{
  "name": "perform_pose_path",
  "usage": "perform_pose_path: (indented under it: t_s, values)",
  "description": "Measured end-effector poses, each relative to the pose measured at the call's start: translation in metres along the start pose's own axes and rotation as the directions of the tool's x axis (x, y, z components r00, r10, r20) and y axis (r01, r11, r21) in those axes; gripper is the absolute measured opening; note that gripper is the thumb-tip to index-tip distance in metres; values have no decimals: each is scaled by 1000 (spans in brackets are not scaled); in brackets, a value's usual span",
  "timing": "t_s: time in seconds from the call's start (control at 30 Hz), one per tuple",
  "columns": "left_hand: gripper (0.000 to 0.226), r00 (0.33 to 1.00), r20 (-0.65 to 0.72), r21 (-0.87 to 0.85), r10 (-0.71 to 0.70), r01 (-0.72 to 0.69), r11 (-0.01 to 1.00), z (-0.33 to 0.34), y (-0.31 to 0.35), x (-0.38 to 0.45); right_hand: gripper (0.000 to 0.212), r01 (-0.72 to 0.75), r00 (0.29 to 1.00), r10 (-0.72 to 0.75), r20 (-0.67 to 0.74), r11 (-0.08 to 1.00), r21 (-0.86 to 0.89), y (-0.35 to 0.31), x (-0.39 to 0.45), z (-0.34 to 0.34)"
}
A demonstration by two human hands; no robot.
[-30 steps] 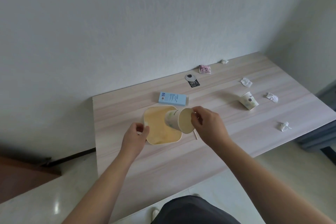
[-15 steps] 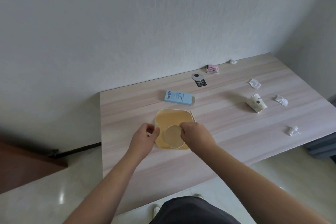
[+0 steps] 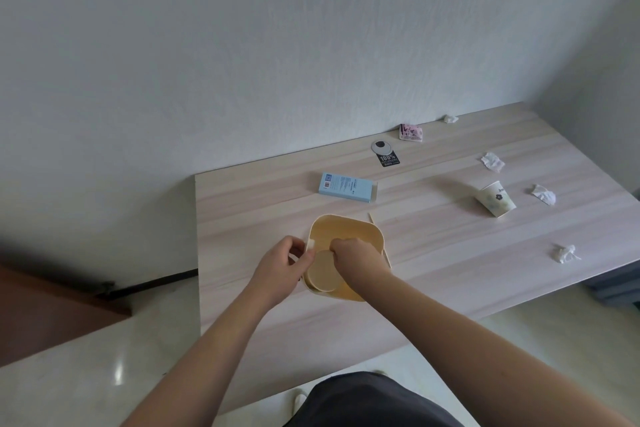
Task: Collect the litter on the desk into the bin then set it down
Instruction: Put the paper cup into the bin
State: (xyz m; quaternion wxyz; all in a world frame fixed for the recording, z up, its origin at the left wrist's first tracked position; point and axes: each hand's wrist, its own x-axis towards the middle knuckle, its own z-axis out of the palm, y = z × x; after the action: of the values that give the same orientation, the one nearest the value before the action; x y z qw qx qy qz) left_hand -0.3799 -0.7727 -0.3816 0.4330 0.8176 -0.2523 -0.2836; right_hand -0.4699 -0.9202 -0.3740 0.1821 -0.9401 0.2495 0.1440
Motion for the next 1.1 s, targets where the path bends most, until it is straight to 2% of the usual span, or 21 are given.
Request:
perform_pose_path:
  t_s: [0.2,0.47,0.6,0.7,0.8,0.9,1.1]
  values:
    - [20,1000,-3,0,-9,9,1000,-2,0,1,23,-24,1000,25,3,992,-122,-4,0,2]
    - [23,999,-2,2,-32,32,999,-10,-3,8,26,-44,999,41,-30,996,-76,-11,1,0]
    - [26,998,-17,21,-55,55,998,-16,-7,13,19,-25,982,21,-190,1000,-19,-14,-8,-5]
    - [26,997,-26,-3,-75,75,997,-20,-10,17,15,3,943,0,-333,1000,6,-12,-17,-13]
    - [23,996,-24,3,-84,84,996,-23,-12,21,17,13,855,7,-518,999,35,1,-26,-26]
    - [21,997,-24,19,-76,76,997,-25,-17,24,15,-72,763,116,-636,993,95,21,-31,-36]
    - [19,991,-16,-91,-130,128,988,-24,-25,28,20,-249,798,304,-521,953,175,65,-23,-27]
